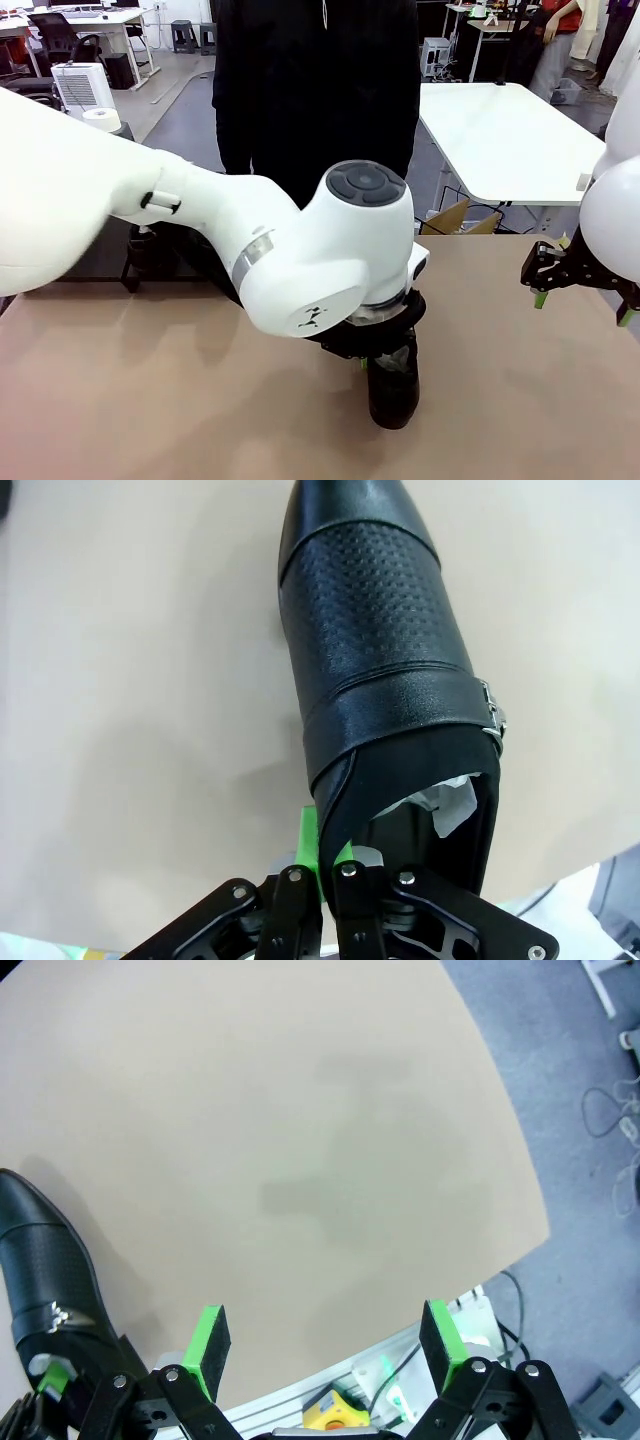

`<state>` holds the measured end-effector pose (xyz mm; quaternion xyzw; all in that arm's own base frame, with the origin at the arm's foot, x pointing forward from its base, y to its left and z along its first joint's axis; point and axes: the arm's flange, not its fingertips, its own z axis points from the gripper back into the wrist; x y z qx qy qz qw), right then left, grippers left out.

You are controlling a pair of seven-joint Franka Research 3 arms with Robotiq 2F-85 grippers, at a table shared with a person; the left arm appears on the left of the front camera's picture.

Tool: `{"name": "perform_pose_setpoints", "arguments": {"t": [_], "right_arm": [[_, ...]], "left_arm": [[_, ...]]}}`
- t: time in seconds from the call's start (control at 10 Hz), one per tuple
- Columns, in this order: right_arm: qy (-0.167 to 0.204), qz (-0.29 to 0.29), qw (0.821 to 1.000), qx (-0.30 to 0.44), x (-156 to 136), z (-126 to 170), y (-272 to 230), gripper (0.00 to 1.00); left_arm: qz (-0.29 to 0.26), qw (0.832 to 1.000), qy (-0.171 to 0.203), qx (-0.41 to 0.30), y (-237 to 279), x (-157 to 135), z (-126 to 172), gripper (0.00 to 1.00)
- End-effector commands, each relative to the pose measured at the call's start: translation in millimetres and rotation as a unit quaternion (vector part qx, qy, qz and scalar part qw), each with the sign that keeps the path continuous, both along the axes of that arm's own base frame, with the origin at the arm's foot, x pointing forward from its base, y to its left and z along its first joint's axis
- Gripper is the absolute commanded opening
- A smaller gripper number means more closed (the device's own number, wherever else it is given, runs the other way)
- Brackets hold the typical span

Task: Organize the shoes by placing them on the stand.
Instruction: Place the Shoe from the middle of the table onto the Shoes Stand.

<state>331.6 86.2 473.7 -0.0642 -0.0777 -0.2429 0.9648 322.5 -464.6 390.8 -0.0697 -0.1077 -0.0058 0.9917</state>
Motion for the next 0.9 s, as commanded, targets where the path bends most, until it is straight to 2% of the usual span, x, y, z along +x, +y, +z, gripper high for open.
{"name": "perform_pose_setpoints", "arguments": {"t": [0.0,0.1,0.2,0.5,0.6,0.7,0.8], "right_arm": [[0.000,0.010,1.000,0.001,3.8,3.0,1.1,1.00],[0.000,0.010,1.000,0.001,3.8,3.0,1.1,1.00],[0.000,0.010,1.000,0.001,3.8,3.0,1.1,1.00],[0.000,0.010,1.000,0.001,3.8,3.0,1.1,1.00],[0.000,0.010,1.000,0.001,3.8,3.0,1.1,1.00],[0.000,0.010,1.000,0.001,3.8,3.0,1.1,1.00],[0.000,0.010,1.000,0.001,3.8,3.0,1.1,1.00]], "left_arm": [[-0.020,0.999,-0.009,-0.029,27.9,-10.6,28.4,0.00],[-0.047,0.998,-0.022,-0.019,43.4,-14.1,45.2,0.00],[-0.073,0.996,-0.043,-0.005,77.6,-18.2,76.1,0.00],[-0.062,0.993,-0.100,-0.004,163.9,-14.6,132.1,0.00],[-0.093,0.993,-0.057,-0.041,181.1,-16.7,143.8,0.00],[-0.096,0.985,0.030,-0.139,185.9,-32.0,154.6,0.00],[-0.067,0.994,-0.083,-0.009,160.1,-12.1,139.1,0.00]]}}
